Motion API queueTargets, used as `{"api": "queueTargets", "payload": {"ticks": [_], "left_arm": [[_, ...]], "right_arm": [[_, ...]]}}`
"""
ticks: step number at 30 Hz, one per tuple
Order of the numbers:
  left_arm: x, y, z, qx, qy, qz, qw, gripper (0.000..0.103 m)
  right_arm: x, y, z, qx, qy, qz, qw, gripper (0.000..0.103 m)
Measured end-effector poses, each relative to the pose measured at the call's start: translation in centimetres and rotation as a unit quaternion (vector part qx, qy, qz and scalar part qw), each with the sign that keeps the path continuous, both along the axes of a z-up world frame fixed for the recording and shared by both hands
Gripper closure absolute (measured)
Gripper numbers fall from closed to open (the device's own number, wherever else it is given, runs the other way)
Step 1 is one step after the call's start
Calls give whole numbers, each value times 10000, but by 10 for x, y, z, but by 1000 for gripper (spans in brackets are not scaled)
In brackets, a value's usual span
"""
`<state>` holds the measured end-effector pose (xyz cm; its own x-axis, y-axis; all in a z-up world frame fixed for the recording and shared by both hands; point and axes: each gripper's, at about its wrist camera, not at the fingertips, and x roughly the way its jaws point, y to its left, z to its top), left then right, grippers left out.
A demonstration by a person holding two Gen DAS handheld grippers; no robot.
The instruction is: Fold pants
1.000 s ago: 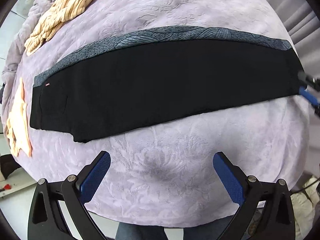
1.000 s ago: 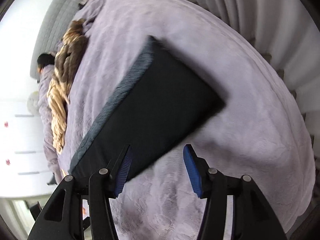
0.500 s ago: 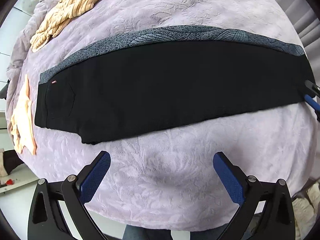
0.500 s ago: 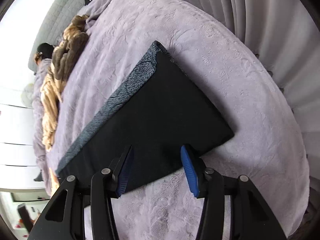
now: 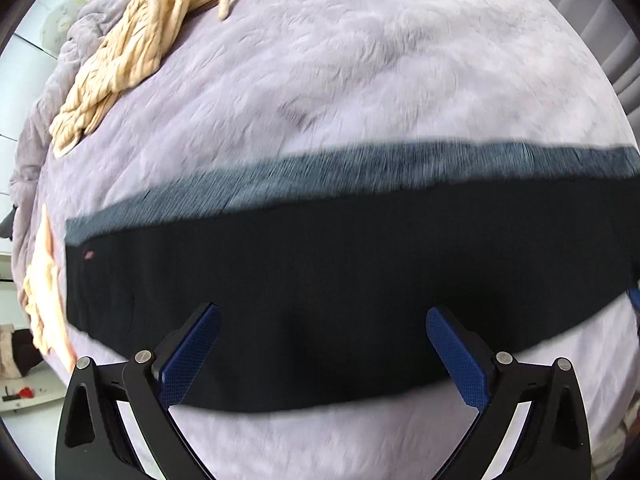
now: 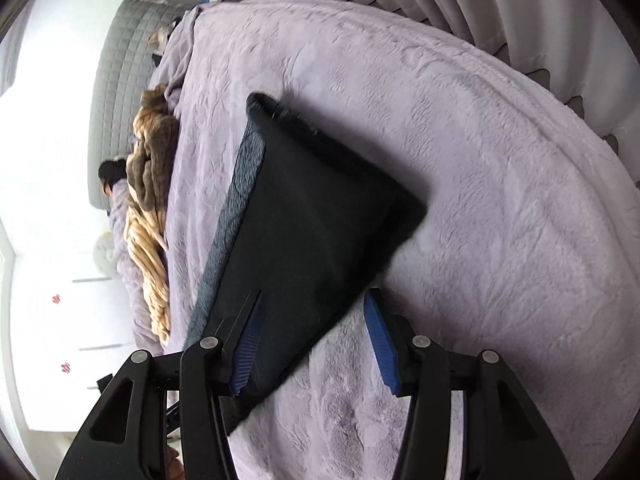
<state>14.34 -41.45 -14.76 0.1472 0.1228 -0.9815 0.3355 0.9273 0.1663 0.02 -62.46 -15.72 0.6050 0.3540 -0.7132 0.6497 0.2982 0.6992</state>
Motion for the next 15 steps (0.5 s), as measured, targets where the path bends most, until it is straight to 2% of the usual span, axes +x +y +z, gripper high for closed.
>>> {"api": "queueTargets", "payload": {"ticks": [3,5,8,12,15], "left_arm": [[17,-7,-20,-8,-169,74,9998,0],[26,-7,-41,288,-334,200,9988,0],[36,3,-58,-6,-181,627,9979,0],[35,3,-56,-49,-199,446,9988,0],[33,1,-42,-93,-183,286,9994,0]], "right_arm": [[3,-4,-4,-10,7,-22,10000,46],[4,-2,-7,-55,47,4,10000,46],[2,-1,-15,-59,78,-58,9999,46],[8,-4,-19,23,-6,-166,9999,46],[23,-4,-11,56,-429,-143,9990,44]]}}
